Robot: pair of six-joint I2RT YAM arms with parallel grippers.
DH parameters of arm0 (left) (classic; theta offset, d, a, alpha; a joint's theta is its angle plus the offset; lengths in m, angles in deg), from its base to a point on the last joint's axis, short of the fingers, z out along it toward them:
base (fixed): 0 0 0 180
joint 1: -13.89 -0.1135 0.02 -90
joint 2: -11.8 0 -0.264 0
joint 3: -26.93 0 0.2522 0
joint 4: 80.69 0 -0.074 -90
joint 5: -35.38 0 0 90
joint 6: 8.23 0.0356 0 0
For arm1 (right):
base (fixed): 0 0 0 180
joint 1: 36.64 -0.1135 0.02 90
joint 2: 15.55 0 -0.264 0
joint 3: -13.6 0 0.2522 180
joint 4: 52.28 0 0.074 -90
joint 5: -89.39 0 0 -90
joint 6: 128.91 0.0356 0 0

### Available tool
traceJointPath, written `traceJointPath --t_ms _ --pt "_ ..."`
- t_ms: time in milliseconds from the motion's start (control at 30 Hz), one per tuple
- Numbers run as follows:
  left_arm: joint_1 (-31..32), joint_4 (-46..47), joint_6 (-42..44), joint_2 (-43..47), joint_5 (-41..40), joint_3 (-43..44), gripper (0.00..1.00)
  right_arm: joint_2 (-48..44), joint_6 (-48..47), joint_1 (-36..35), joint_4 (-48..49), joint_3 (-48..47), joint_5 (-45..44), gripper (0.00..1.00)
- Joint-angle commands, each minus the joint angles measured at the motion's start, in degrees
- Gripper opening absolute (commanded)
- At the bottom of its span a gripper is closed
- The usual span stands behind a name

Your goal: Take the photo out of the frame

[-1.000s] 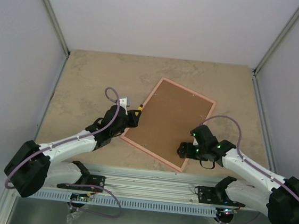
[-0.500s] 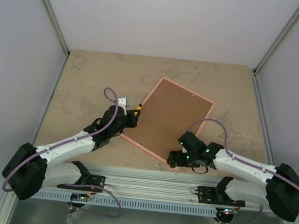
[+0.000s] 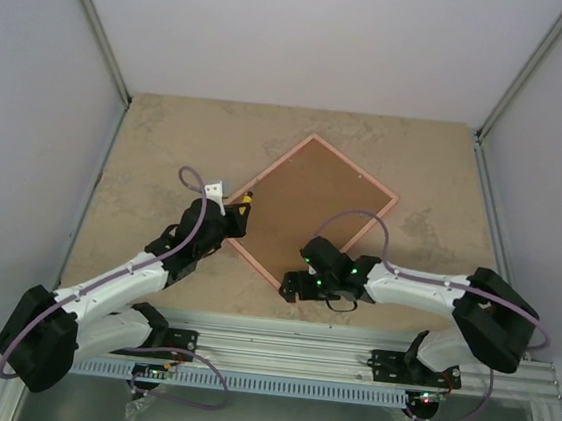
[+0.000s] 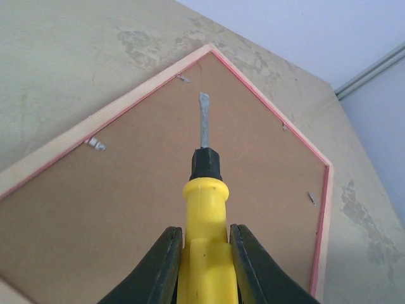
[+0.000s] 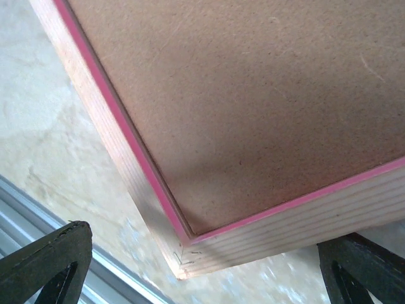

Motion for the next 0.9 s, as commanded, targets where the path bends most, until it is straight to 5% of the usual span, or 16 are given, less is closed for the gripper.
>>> traceJointPath --t_ms 0,400,633,867 --pt "-1.28 -0.88 -0.04 1.51 -0.26 -0.7 0.0 6.58 -1.9 -0.4 3.62 -4.62 -1.65 0.98" --pt "-1.8 -3.92 0.61 4.96 -2.46 -1.06 0.0 21.24 -13.82 0.13 1.38 -22.14 -2.08 0.98" --pt "-1.76 -2.92 0.44 4.47 -2.3 -1.24 0.0 13.63 -24.21 5.05 -5.37 -21.93 0.07 0.98" --pt "-1.8 -1.95 0.58 3.71 -1.17 -1.0 0.0 4.95 -33.07 20.93 -3.07 -21.48 4.71 0.98"
